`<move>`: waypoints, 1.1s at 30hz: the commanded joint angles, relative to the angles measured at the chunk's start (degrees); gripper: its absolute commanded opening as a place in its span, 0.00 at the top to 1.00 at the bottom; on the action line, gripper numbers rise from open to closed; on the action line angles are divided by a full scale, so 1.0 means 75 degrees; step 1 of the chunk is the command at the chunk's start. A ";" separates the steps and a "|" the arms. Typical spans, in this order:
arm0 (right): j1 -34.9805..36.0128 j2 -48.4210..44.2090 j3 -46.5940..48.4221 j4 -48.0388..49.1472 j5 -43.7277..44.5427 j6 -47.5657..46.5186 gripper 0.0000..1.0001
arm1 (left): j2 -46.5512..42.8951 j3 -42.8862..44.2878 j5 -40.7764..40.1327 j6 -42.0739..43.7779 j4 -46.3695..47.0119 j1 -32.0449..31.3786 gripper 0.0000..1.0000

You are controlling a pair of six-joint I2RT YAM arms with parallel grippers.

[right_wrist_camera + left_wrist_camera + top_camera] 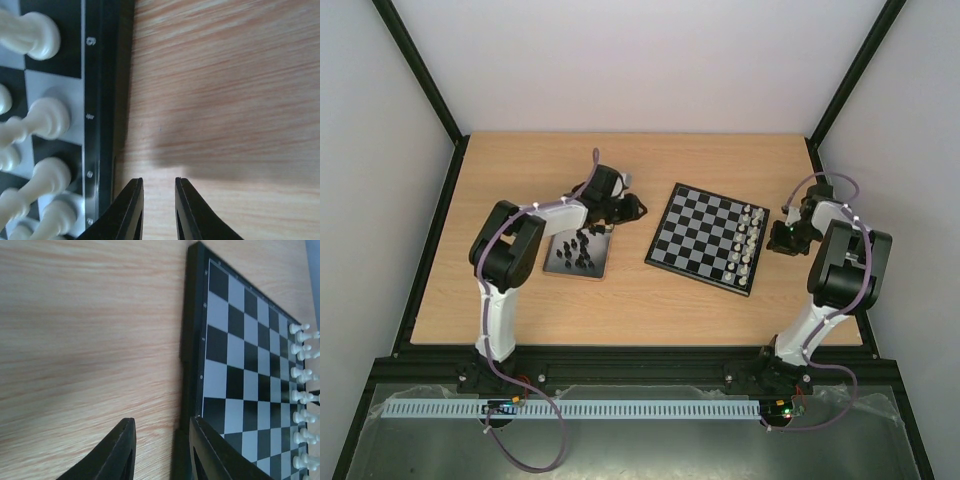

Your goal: Set up the chess pieces on the board

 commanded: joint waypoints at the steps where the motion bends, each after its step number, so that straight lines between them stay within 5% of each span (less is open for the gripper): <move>1: -0.0026 0.0487 0.0416 -0.0359 -0.0210 0.0012 0.82 | 0.0484 0.0230 0.0285 -0.0142 -0.0170 -0.0212 0.67; 16: -0.0027 0.1247 0.0699 -0.0333 -0.0854 -0.0149 0.82 | 0.0816 0.0478 0.0305 0.0045 -0.0703 -0.0775 0.54; 33: -0.0026 0.1307 0.0535 -0.0748 -0.1766 -0.0758 0.83 | 0.0073 -0.0305 0.0547 0.0227 -0.0780 -0.1565 0.53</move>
